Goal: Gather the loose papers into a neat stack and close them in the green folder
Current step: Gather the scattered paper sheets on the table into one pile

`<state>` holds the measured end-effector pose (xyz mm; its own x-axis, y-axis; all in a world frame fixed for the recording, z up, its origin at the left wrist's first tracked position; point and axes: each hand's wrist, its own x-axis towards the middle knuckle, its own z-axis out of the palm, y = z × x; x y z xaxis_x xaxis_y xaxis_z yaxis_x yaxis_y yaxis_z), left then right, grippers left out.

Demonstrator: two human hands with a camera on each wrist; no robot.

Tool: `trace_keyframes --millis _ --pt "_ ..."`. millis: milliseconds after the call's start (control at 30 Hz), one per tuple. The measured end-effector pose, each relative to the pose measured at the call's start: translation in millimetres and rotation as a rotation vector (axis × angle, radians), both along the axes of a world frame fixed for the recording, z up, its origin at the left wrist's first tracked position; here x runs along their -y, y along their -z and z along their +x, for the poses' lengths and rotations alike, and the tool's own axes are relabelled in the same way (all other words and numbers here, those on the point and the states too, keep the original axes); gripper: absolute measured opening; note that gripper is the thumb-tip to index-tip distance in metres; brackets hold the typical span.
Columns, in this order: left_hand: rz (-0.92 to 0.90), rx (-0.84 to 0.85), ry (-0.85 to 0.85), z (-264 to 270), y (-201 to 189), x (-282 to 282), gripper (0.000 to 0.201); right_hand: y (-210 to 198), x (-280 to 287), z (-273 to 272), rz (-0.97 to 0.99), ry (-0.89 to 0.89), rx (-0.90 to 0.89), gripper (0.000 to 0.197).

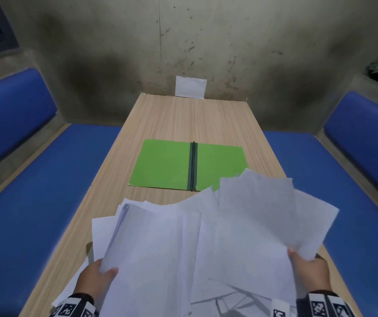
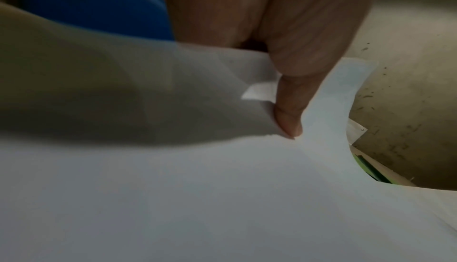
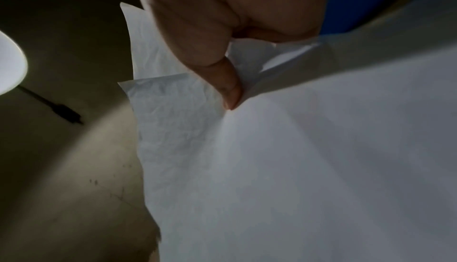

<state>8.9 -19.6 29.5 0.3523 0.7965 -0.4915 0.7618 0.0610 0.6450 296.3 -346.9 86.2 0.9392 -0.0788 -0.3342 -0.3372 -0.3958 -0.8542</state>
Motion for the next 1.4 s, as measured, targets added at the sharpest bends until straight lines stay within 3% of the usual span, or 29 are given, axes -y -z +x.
trace_keyframes --millis 167,400,467,533,633,767,800,867,900,1000,1033,1167,1267,1333,1400 --pt "-0.012 0.005 -0.004 -2.6 3.0 0.4 0.014 -14.3 23.2 20.1 -0.002 0.066 0.068 0.034" --pt "-0.004 -0.028 0.035 -0.6 0.7 2.1 0.021 -33.9 38.4 30.2 0.068 0.366 0.235 0.047" --pt "-0.005 -0.018 0.048 0.6 -1.2 3.3 0.021 -35.1 40.0 32.5 0.146 0.412 0.209 0.07" --pt "-0.013 0.003 0.057 1.7 -4.6 4.8 0.017 -38.3 38.6 33.7 0.178 0.359 0.169 0.079" --pt "-0.086 0.103 0.025 3.8 -10.9 6.7 0.019 -45.2 25.2 25.8 0.241 0.19 0.109 0.04" --pt "-0.177 0.298 -0.046 9.2 -20.6 12.8 0.019 -26.7 -1.5 2.8 0.362 -0.031 0.001 0.047" --pt "-0.214 0.334 -0.068 11.0 -21.4 14.3 0.019 -17.2 -5.7 -1.6 0.38 -0.094 -0.052 0.057" --pt "-0.263 0.367 -0.095 14.5 -18.0 14.5 0.03 2.8 -11.6 -3.9 0.371 -0.181 -0.142 0.089" --pt "-0.259 0.367 -0.081 15.1 -14.8 13.2 0.041 6.7 -14.5 -6.5 0.362 -0.224 -0.155 0.091" --pt "-0.211 0.329 0.017 18.4 -3.2 12.1 0.071 12.3 -12.5 -5.3 0.226 -0.17 -0.146 0.044" --pt "-0.185 0.29 0.023 18.5 1.3 12.7 0.081 12.3 -7.6 -2.0 0.172 -0.117 -0.128 0.036" --pt "-0.103 0.166 -0.121 19.8 6.8 15.2 0.106 12.8 16.6 17.6 0.044 0.086 -0.091 0.045" --pt "-0.123 0.127 -0.131 18.5 17.8 6.8 0.082 7.8 34.9 27.8 0.073 0.132 -0.108 0.064" --pt "-0.251 0.168 -0.122 17.4 17.9 0.6 0.055 4.6 43.3 32.1 0.166 0.156 -0.154 0.06" --pt "-0.388 0.24 -0.107 16.5 14.7 -2.6 0.042 3.3 47.9 34.0 0.224 0.174 -0.195 0.057"
